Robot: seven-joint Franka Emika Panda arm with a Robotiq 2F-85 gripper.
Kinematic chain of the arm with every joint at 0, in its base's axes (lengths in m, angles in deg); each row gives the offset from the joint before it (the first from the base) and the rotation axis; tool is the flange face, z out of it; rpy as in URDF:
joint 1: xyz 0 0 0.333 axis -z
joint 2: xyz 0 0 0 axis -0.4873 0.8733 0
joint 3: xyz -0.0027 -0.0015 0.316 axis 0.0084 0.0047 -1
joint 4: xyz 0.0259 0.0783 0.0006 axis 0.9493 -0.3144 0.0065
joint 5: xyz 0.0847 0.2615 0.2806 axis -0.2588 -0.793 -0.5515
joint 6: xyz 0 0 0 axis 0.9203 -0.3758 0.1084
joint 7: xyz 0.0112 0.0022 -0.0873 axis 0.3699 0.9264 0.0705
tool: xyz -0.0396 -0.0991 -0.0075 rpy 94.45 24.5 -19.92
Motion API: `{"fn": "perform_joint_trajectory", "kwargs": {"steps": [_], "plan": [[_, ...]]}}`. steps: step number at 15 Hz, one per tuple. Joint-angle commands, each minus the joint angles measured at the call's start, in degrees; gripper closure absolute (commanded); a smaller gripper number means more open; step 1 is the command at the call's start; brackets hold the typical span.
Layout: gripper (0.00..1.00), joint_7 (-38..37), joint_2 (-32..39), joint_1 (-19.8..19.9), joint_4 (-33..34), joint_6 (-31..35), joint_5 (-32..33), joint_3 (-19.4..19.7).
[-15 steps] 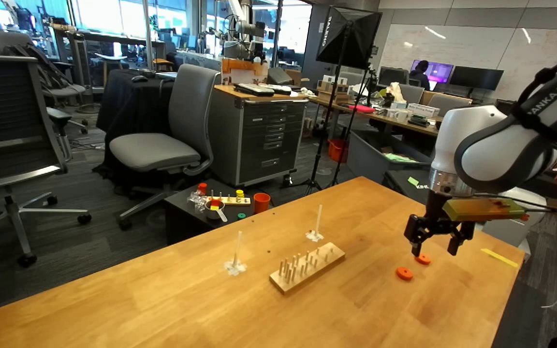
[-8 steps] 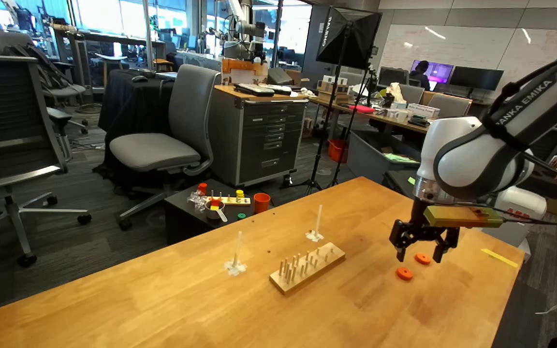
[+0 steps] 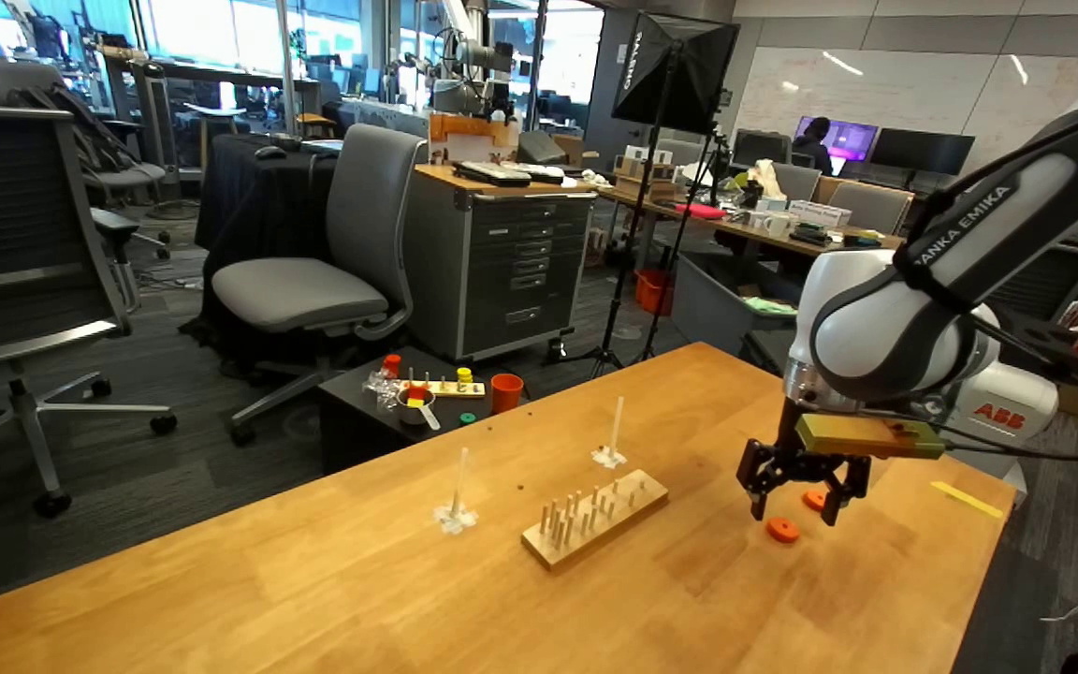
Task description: Put the yellow rings on the wooden rack- on top of each other
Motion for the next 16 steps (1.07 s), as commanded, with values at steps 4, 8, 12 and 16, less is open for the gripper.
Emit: {"fn": "perform_joint_trajectory", "kwargs": {"steps": [4,8,12,16], "plan": [[0.26,1.1,2.8,0.2,3.0,-0.4,-3.3,-0.9],[0.58,1.4,3.0,0.4,3.5,-0.3,-4.1,-1.1],[0.82,1.6,2.0,0.9,3.6,-0.6,-4.8,-1.1],[0.82,1.8,0.5,1.1,3.9,-1.4,-5.1,-1.5]]}}
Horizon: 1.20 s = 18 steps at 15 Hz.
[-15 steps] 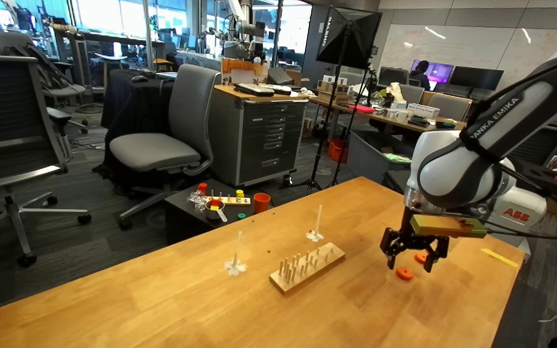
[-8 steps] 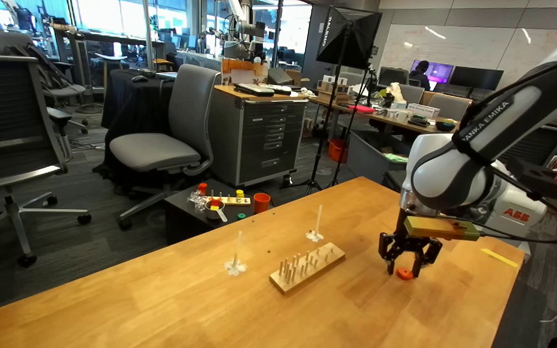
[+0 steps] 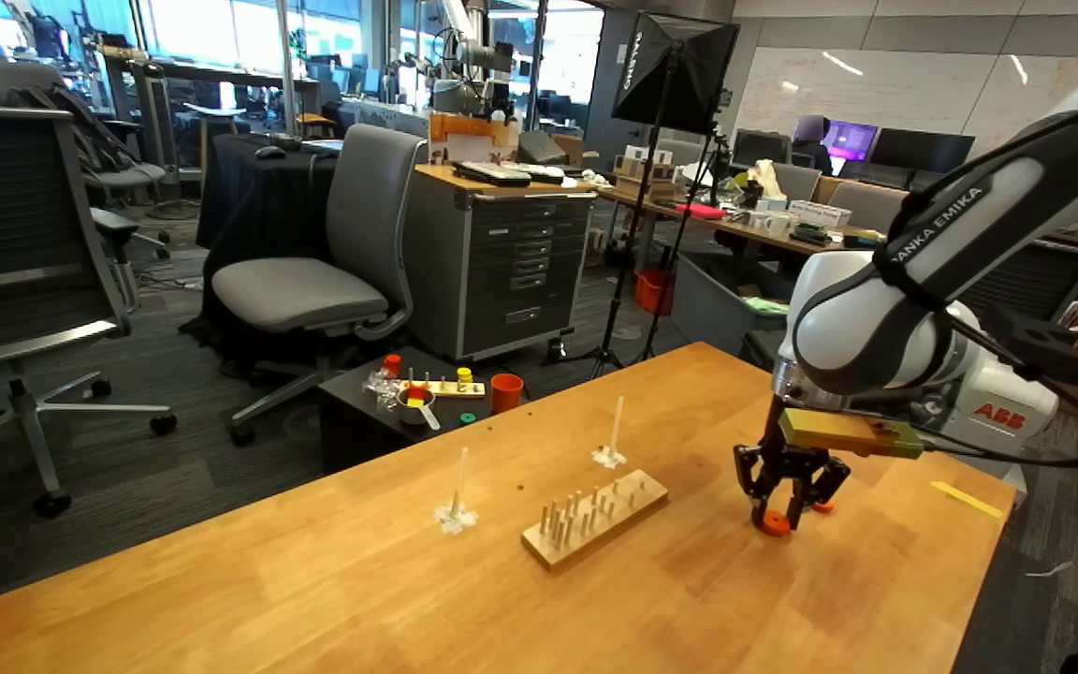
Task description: Put the yellow rings on the wooden rack- on top of each other
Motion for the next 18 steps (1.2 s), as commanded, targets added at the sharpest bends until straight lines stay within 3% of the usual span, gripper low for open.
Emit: {"fn": "perform_joint_trajectory", "kwargs": {"steps": [1,12,18], "plan": [[0.82,1.6,-1.7,0.1,1.2,-1.2,-1.7,-0.7],[0.82,0.5,-2.3,-5.8,7.6,-2.8,-0.6,-3.7],[0.82,-0.9,0.3,-9.3,13.3,-5.3,0.3,-3.4]]}}
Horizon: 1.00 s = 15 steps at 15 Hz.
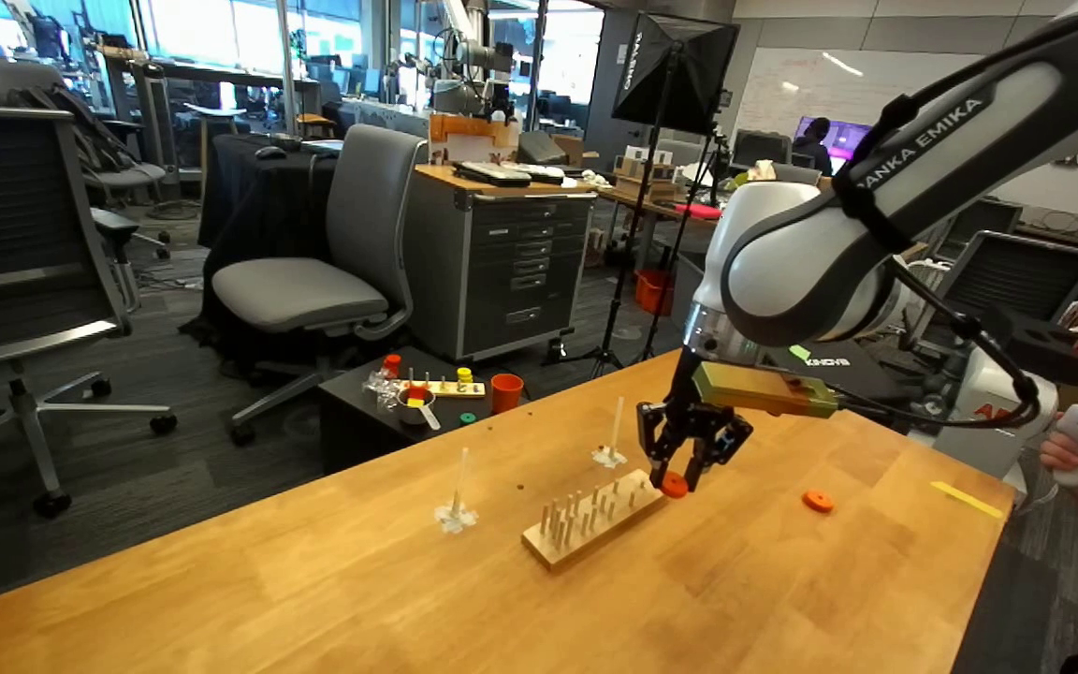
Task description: Put the yellow rings on the wooden rack- on top of each other
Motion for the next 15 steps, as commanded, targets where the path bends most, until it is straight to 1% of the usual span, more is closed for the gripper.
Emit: {"fn": "perform_joint_trajectory", "kwargs": {"steps": [1,8,15], "plan": [[0.82,-1.1,2.4,-1.4,5.5,-3.0,0.5,0.5],[0.82,-1.9,6.4,-2.0,12.4,-6.0,1.0,1.0],[0.82,-1.5,8.9,-1.5,15.0,-7.8,0.6,0.8]]}}
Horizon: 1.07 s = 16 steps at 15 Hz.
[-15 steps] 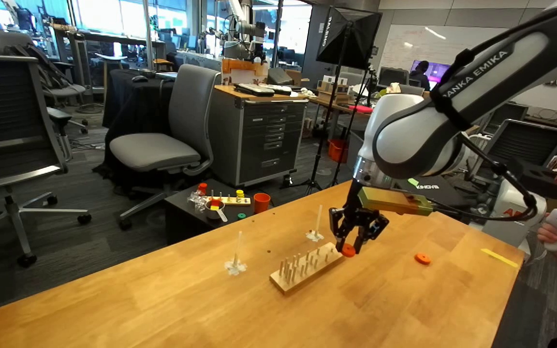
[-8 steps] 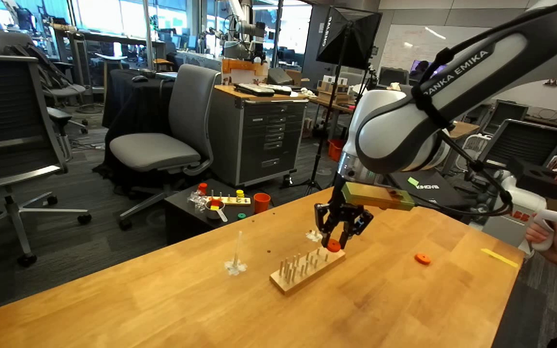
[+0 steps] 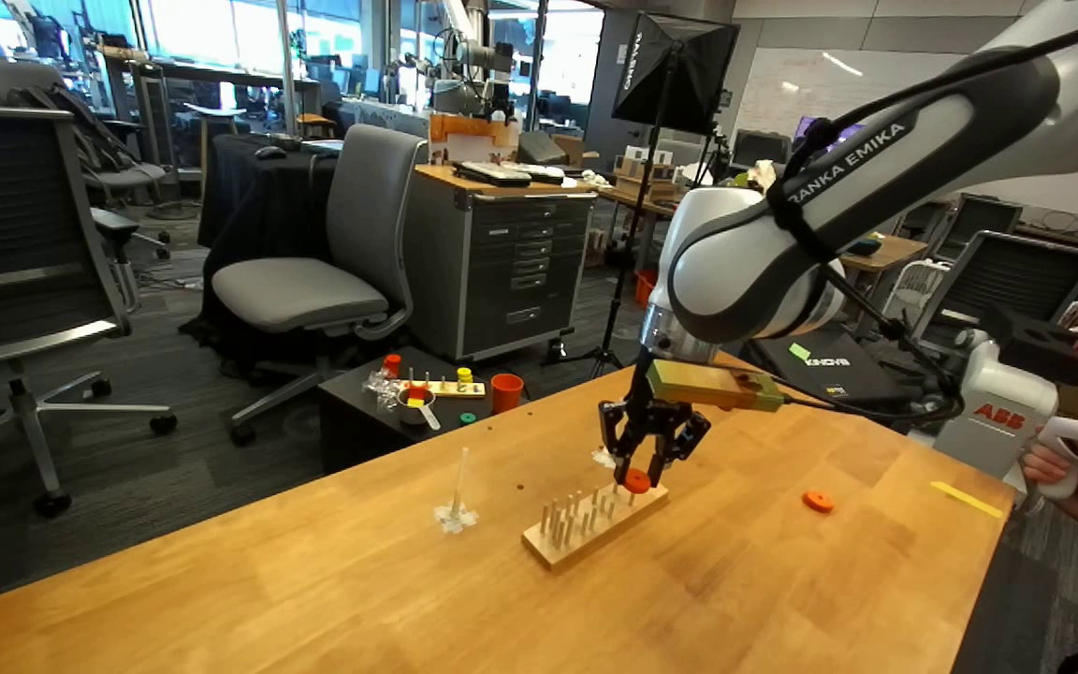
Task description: Put the yellow rings on the wooden rack- on top of each other
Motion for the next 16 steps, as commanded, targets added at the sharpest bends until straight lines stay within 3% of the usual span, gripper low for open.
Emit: {"fn": "perform_joint_trajectory", "kwargs": {"steps": [1,16], "plan": [[0.82,-0.8,1.9,-0.2,3.2,-2.3,0.2,0.3],[0.82,-0.6,4.1,0.7,5.3,-3.5,0.1,0.6]]}}
